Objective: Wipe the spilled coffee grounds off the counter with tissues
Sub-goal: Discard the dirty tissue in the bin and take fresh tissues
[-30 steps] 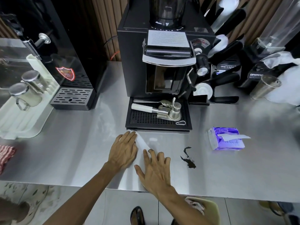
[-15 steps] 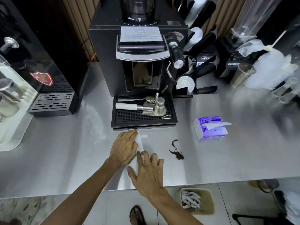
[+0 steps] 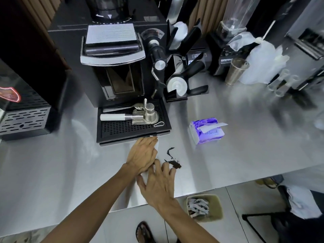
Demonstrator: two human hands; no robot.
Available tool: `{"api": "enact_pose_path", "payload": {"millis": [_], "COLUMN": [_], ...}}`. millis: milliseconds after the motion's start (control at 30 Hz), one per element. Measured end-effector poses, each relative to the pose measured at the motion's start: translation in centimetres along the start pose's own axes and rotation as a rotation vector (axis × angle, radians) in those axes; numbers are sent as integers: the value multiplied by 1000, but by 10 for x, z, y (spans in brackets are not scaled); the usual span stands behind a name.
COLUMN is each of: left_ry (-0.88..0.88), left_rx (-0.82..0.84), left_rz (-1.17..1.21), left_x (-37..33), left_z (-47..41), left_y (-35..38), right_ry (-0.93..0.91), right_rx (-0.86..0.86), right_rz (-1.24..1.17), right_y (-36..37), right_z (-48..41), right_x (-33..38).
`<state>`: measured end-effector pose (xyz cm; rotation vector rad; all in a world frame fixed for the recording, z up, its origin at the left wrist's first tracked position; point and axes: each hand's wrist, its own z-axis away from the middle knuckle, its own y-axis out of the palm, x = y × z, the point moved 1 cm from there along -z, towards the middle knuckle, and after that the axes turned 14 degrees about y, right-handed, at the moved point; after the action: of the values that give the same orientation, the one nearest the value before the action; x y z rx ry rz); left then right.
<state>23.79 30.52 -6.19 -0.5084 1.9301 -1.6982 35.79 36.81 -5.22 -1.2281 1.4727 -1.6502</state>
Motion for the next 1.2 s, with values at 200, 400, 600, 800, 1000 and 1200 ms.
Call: {"api": "enact_pose_path", "payload": {"millis": [200,400,600,800,1000,1200], "left_ry": [102,188,262,265,314,358], "left_rx": [-7,5,60,98,55,-8], "left_rz": [0,-12,8,105,154,197], "left_x": [-10,-12,-10,1,0,-4], "left_z": [-22,-39,-53,-59,-64,-64], "left_y": [-2,0,3,10,9,12], "right_ry": [67,122,147,191,213,180], "right_rx": [11,19,41,83,82,25], "right_rz": [-36,-42,-54,-64,-40,-21], "right_y": [1,2,1,2,-1,-6], "right_z": [-6,-12,-14,-13,-6,12], "right_x": [-10,-16,-14,-13,-20,-42]}}
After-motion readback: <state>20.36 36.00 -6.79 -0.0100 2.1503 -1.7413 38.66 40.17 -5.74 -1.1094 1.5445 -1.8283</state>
